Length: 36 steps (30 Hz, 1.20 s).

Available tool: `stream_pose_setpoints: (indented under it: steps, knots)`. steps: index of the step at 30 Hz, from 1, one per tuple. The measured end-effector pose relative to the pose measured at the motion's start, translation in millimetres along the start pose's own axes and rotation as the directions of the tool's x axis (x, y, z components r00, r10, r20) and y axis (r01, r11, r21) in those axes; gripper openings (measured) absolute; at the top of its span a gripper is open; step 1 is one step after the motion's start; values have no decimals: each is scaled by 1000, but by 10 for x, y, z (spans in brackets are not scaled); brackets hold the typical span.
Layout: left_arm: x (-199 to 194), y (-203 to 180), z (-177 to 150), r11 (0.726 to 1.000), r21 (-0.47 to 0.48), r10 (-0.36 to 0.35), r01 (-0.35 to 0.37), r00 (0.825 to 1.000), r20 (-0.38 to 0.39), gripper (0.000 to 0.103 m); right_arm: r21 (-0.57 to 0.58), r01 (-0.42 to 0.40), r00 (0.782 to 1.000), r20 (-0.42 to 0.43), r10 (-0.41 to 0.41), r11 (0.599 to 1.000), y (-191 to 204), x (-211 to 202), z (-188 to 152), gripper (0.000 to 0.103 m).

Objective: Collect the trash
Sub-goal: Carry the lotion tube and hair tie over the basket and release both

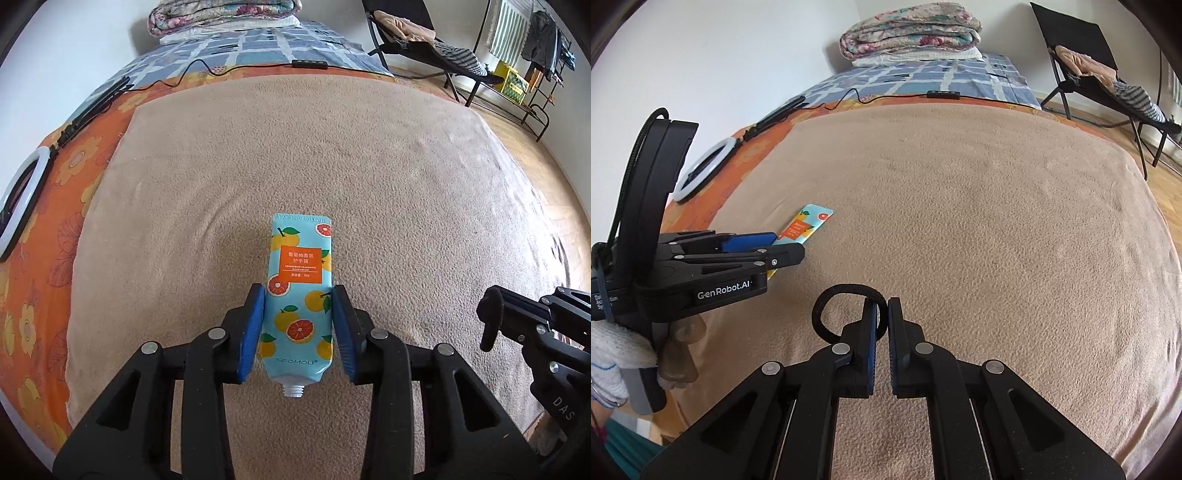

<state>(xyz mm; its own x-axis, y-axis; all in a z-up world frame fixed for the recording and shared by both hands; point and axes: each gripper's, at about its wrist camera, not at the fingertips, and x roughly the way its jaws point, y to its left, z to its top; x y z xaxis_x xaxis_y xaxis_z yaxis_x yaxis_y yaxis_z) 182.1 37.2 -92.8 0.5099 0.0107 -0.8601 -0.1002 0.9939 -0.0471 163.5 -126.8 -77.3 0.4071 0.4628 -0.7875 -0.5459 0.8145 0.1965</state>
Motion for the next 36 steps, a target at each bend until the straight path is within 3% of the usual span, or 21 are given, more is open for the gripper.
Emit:
stream_pose_setpoints:
  steps: [15, 24, 36]
  knots:
    - [-951, -274, -356, 997, 70, -27, 18, 990, 137, 37, -53, -23, 999, 46, 25, 998, 173, -455, -124, 4]
    - [-1375, -423, -885, 996, 86, -47, 34, 986, 161, 37, -76, -49, 997, 56, 53, 996, 248, -838, -384, 4]
    - [-1704, -533, -1719, 996, 83, -58, 46, 986, 156, 37, -122, -83, 996, 10, 85, 989, 423, -1167, -988, 4]
